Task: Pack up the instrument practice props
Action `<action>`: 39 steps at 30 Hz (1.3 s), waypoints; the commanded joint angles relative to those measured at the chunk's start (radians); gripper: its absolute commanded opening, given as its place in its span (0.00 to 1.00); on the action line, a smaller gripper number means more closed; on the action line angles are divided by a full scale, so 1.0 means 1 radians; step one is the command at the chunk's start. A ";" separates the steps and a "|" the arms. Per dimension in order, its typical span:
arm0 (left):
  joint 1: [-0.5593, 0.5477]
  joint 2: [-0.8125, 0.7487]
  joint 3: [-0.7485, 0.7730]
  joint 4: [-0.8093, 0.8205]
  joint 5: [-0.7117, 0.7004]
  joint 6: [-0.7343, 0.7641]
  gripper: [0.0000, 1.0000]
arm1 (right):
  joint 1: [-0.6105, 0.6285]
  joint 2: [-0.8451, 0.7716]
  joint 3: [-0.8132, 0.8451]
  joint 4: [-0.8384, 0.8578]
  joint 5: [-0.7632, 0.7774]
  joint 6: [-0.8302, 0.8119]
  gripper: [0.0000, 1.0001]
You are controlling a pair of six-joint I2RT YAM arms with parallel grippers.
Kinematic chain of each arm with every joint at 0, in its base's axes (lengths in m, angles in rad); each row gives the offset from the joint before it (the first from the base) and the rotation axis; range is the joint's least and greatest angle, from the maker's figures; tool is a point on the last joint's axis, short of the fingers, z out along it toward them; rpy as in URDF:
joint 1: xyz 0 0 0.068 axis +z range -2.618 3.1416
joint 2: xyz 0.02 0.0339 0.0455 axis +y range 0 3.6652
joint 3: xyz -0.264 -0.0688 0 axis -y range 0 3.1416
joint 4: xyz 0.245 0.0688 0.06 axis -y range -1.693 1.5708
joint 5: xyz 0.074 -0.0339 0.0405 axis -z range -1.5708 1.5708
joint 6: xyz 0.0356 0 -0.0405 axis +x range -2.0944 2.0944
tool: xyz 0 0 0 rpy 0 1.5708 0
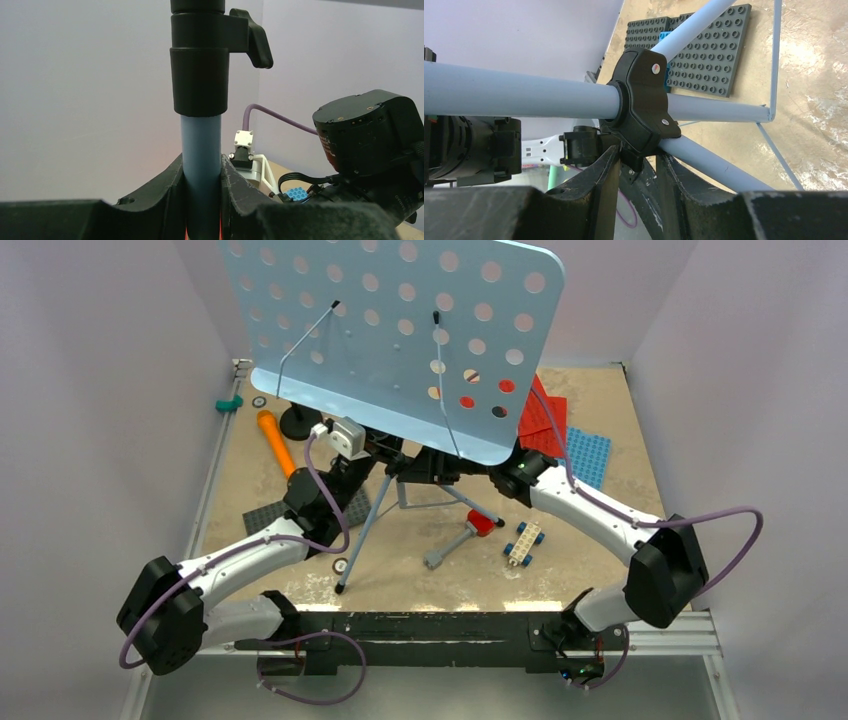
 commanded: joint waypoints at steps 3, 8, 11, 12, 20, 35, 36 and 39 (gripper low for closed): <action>-0.010 0.000 -0.043 -0.122 0.114 -0.023 0.00 | -0.018 0.045 0.085 0.052 0.031 -0.080 0.24; -0.007 0.002 -0.033 -0.145 0.117 -0.031 0.00 | -0.017 0.031 0.078 0.054 0.079 -0.181 0.00; -0.005 0.000 -0.024 -0.163 0.118 -0.028 0.00 | -0.016 -0.004 0.057 0.052 0.168 -0.276 0.00; -0.004 -0.001 -0.021 -0.171 0.120 -0.028 0.00 | -0.015 -0.022 0.040 0.059 0.209 -0.316 0.00; 0.000 0.013 0.012 -0.198 0.176 -0.052 0.00 | 0.019 -0.166 -0.258 0.391 0.528 -0.789 0.00; -0.001 0.050 0.062 -0.261 0.142 -0.147 0.00 | 0.141 -0.126 -0.472 0.881 0.808 -1.401 0.00; 0.000 0.053 0.067 -0.271 0.139 -0.152 0.00 | 0.152 -0.121 -0.481 0.916 0.838 -1.448 0.00; 0.000 0.061 0.074 -0.285 0.138 -0.173 0.00 | 0.198 -0.091 -0.492 1.029 0.918 -1.653 0.00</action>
